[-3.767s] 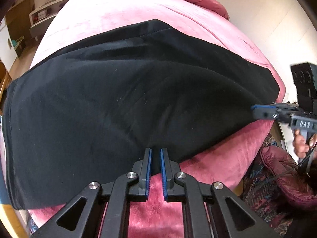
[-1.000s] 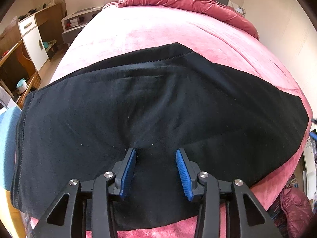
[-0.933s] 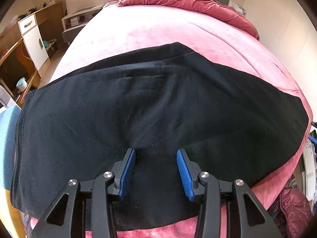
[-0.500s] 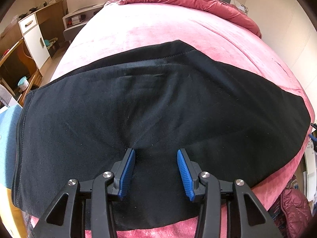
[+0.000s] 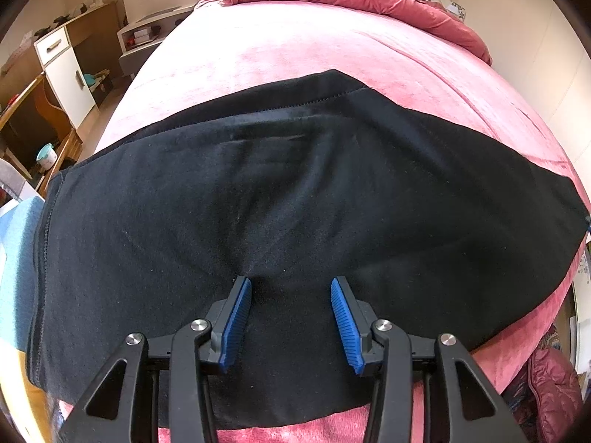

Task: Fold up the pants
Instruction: 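Grasp the trouser hem with the right gripper and lift it, then grasp the trouser hem with the left gripper while the right gripper holds it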

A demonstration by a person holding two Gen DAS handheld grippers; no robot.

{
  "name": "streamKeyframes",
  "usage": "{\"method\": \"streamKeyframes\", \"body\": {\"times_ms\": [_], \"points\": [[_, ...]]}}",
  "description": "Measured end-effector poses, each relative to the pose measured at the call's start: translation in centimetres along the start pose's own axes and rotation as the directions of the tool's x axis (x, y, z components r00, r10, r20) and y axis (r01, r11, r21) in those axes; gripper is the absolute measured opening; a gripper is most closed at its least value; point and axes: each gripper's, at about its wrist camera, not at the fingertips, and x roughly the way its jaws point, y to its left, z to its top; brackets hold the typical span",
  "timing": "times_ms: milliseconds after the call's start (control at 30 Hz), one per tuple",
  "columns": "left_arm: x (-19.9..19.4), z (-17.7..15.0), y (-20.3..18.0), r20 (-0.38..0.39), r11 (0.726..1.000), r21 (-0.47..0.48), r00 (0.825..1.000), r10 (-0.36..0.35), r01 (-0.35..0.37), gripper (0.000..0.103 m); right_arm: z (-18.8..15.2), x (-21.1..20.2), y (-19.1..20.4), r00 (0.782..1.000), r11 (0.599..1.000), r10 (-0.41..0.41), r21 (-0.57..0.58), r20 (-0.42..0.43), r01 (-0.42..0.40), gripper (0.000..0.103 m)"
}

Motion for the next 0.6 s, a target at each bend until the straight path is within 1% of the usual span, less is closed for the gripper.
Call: {"method": "streamKeyframes", "body": {"times_ms": [33, 100, 133, 200, 233, 267, 300, 367, 400, 467, 600], "points": [[0.0, 0.1, -0.1, 0.0, 1.0, 0.001, 1.0, 0.003, -0.003, 0.047, -0.2, 0.3, -0.7, 1.0, 1.0, -0.017, 0.013, -0.013, 0.017, 0.014], [0.1, 0.2, -0.2, -0.002, 1.0, 0.009, 1.0, 0.008, -0.008, 0.047, -0.6, 1.1, -2.0, 0.999, 0.999, -0.014, 0.046, -0.046, 0.016, 0.013], [0.0, 0.3, -0.2, -0.004, 1.0, 0.013, 1.0, 0.007, -0.007, 0.047, -0.8, 1.5, -2.5, 0.998, 0.998, -0.032, 0.052, -0.06, 0.035, 0.014], [0.0, 0.5, -0.2, -0.009, 1.0, 0.004, 1.0, -0.002, 0.002, 0.047, -1.1, 1.6, -2.7, 0.998, 0.998, -0.031, 0.058, -0.059, 0.034, 0.014], [0.0, 0.6, -0.1, -0.009, 1.0, 0.001, 1.0, -0.003, 0.003, 0.047, -1.1, 1.4, -2.8, 0.999, 0.998, -0.008, 0.065, -0.05, 0.012, 0.015], [0.1, 0.6, -0.2, -0.009, 1.0, 0.001, 1.0, -0.002, 0.002, 0.047, -1.1, 1.2, -3.1, 0.998, 0.996, 0.03, 0.083, -0.053, -0.025, 0.019], [0.0, 0.6, -0.2, -0.007, 1.0, 0.004, 1.0, 0.001, -0.001, 0.047, -1.1, 1.0, -3.4, 0.997, 0.994, 0.045, 0.104, -0.056, -0.039, 0.021], [0.0, 0.6, -0.3, -0.004, 1.0, 0.006, 1.0, 0.006, -0.006, 0.047, -1.1, 0.4, -4.1, 0.993, 0.984, 0.105, 0.147, -0.051, -0.097, 0.04], [0.0, 0.6, -0.1, -0.004, 1.0, 0.003, 1.0, 0.005, -0.005, 0.047, -1.2, 0.4, -3.9, 0.992, 0.984, 0.112, 0.147, -0.051, -0.103, 0.042], [0.0, 0.5, -0.2, -0.003, 1.0, 0.0, 1.0, 0.004, -0.004, 0.047, -1.9, 0.3, -4.2, 0.982, 0.973, 0.179, 0.16, -0.067, -0.167, 0.043], [-0.1, 0.5, -0.3, -0.007, 1.0, 0.006, 1.0, 0.005, -0.004, 0.047, -3.0, 1.9, -4.8, 0.97, 0.957, 0.222, 0.214, -0.102, -0.196, 0.043]]}}
